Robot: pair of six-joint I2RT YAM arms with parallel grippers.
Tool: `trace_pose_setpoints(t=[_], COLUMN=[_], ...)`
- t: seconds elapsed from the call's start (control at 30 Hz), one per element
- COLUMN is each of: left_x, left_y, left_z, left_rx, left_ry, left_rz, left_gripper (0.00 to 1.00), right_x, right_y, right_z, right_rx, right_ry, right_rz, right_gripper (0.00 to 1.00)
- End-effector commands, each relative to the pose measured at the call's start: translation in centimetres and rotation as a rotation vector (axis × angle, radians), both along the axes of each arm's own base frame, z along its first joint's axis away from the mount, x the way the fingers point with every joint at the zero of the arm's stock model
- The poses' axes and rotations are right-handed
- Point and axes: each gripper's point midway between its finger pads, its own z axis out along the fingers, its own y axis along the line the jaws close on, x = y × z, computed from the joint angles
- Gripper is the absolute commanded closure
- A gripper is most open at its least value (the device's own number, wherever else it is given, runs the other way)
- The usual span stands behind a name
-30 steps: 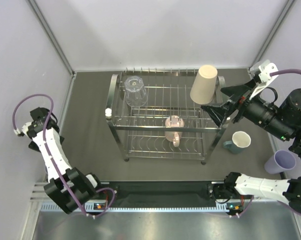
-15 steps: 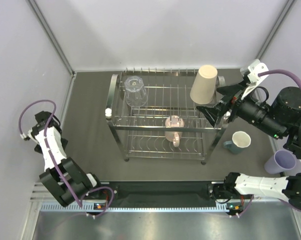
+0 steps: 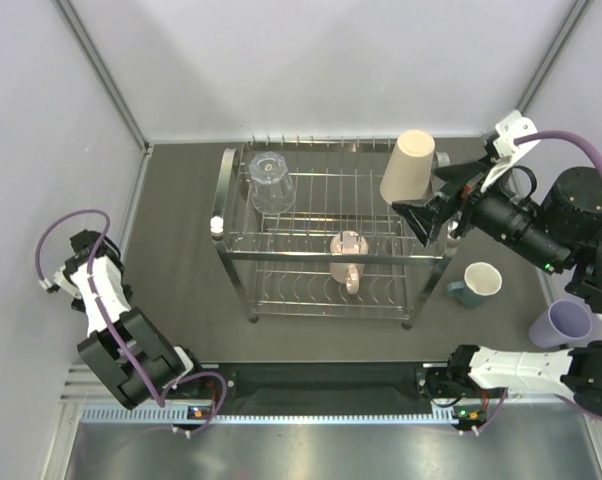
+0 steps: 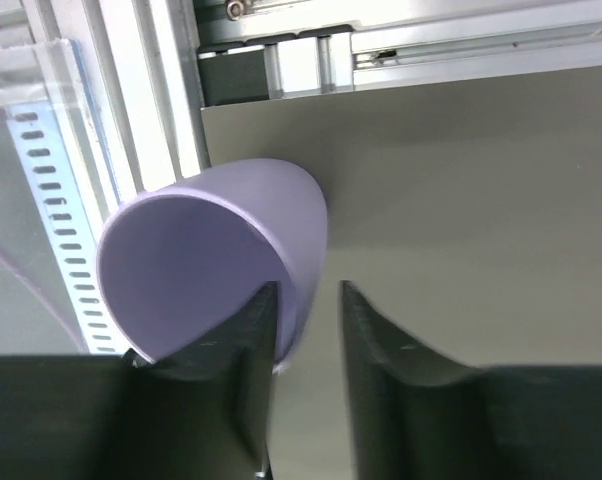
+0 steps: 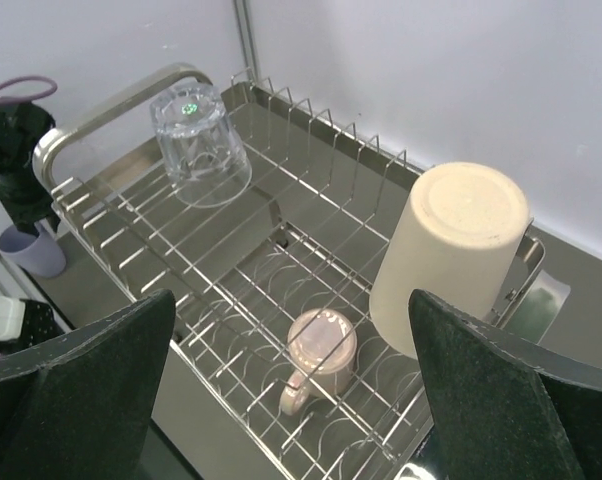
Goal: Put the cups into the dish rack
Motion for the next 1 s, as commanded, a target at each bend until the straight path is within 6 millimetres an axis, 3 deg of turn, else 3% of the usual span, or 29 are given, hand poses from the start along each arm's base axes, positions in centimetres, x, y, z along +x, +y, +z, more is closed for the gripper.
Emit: trace_pose_setpoints(t=[0.0, 0.03, 0.17, 0.33, 0.43, 0.5, 0.6, 0.7, 0.73, 0.8, 0.83, 0.93, 0.97], left_x=[-0.4, -0.4, 0.2, 4.0, 8.6, 12.0, 16.8, 20.5, 21.9, 23.0, 23.7, 22.7, 21.7], left_y=[0.8, 0.8, 0.8, -1.5, -2.3, -2.2, -4.1, -7.8, -9.9, -12.5, -14.8, -18.8, -20.0], left_z=[0.2, 0.2, -0.3, -0.1, 3.5, 8.4, 15.3, 21.2, 24.6, 28.0, 31.1, 38.1, 41.4], left_rx=[0.047, 0.051, 0.027, -0.113, -0.106, -0.03, 0.033, 0.04, 0.038, 0.015, -0.003, -0.007, 0.003], left_ry=[-0.004, -0.002, -0.011, -0.188, -0.385, -0.551, -0.776, -0.991, -1.131, -1.267, -1.383, -1.567, -1.646], left_rz=[0.036, 0.037, 0.021, -0.042, -0.128, -0.187, -0.283, -0.394, -0.445, -0.535, -0.625, -0.775, -0.831], left_gripper=[0.67, 0.78, 1.0, 1.0, 1.0, 1.0, 1.0, 1.0, 1.0, 1.0, 1.0, 1.0, 1.0], right_x=[0.4, 0.4, 1.3, 1.9, 1.6, 1.2, 0.5, -0.3, -0.7, -1.1, -1.3, -2.1, -2.3], right_y=[-0.3, -0.5, 0.1, 0.4, 1.1, 1.5, 1.2, 0.7, 0.2, 0.0, -0.1, -1.0, -1.1], right_z=[2.1, 2.6, 2.4, 1.3, 0.8, 0.3, 0.1, -0.5, -0.4, -0.7, -0.8, -0.3, 0.0], right_rx=[0.058, 0.076, 0.102, 0.14, 0.168, 0.172, 0.187, 0.193, 0.208, 0.221, 0.227, 0.283, 0.306], right_ry=[-0.007, -0.008, 0.031, 0.113, 0.171, 0.21, 0.243, 0.274, 0.275, 0.294, 0.3, 0.303, 0.306], right_rz=[-0.044, -0.053, -0.098, -0.15, -0.136, -0.12, -0.11, -0.096, -0.092, -0.082, -0.08, -0.067, -0.064], right_gripper=[0.0, 0.0, 0.0, 0.0, 0.0, 0.0, 0.0, 0.0, 0.0, 0.0, 0.0, 0.0, 0.0])
